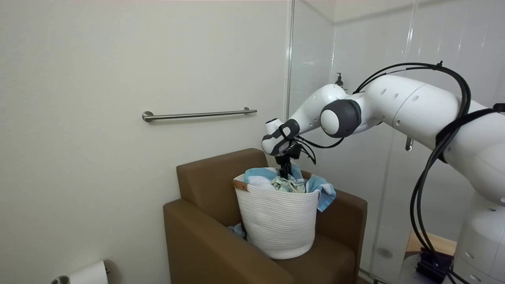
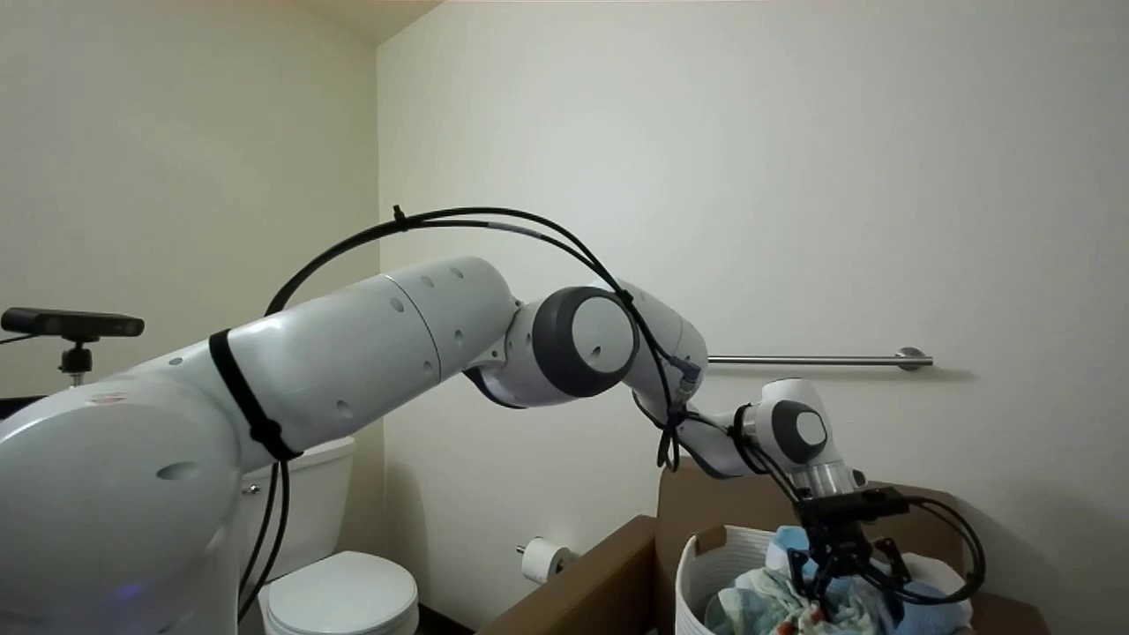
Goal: Remove the smaller towel from the hamper and put it on the armrest
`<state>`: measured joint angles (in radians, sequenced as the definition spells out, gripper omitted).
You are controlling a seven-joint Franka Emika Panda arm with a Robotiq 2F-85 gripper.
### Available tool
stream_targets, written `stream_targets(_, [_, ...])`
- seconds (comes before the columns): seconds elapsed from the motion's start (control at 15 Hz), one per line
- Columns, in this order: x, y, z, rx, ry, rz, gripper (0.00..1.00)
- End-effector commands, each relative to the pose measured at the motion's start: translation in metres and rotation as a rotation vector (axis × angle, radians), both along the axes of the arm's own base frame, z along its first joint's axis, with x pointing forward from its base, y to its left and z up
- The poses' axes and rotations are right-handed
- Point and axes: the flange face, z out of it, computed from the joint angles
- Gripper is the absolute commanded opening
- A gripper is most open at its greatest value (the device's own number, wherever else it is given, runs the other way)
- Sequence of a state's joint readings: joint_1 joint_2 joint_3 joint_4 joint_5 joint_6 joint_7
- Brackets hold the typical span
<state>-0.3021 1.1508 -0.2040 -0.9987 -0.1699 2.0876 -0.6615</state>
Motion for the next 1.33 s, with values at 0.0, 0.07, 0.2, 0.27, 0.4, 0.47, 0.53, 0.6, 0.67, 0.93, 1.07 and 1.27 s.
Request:
stream_targets(0.0, [-0.010, 0.010, 0.003, -0.016, 0.014, 0.152, 1.00])
stream_targets(0.07, [-0.012, 0.014, 0.008, -0.026, 0.019, 0.179, 1.00])
stream_targets(0.2, [-0.016, 0.026, 0.020, -0.059, 0.040, 0.239, 1.00])
stream_targets(0.27, [-0.018, 0.033, 0.026, -0.078, 0.047, 0.265, 1.00])
stream_targets(0.4, [-0.022, 0.052, 0.046, -0.126, 0.069, 0.303, 1.00])
stream_targets(0.47, [-0.024, 0.061, 0.055, -0.149, 0.086, 0.325, 1.00])
stream_targets(0.53, [-0.023, 0.073, 0.068, -0.170, 0.105, 0.339, 1.00])
stream_targets(0.6, [-0.022, 0.083, 0.078, -0.190, 0.114, 0.360, 1.00])
stream_targets(0.67, [-0.019, 0.098, 0.094, -0.205, 0.124, 0.377, 1.00])
stream_targets(0.93, [0.005, 0.150, 0.147, -0.218, 0.225, 0.433, 1.00])
stream_targets(1.07, [0.021, 0.180, 0.171, -0.180, 0.292, 0.466, 1.00])
stream_targets(1.27, [0.035, 0.217, 0.201, -0.126, 0.381, 0.501, 1.00])
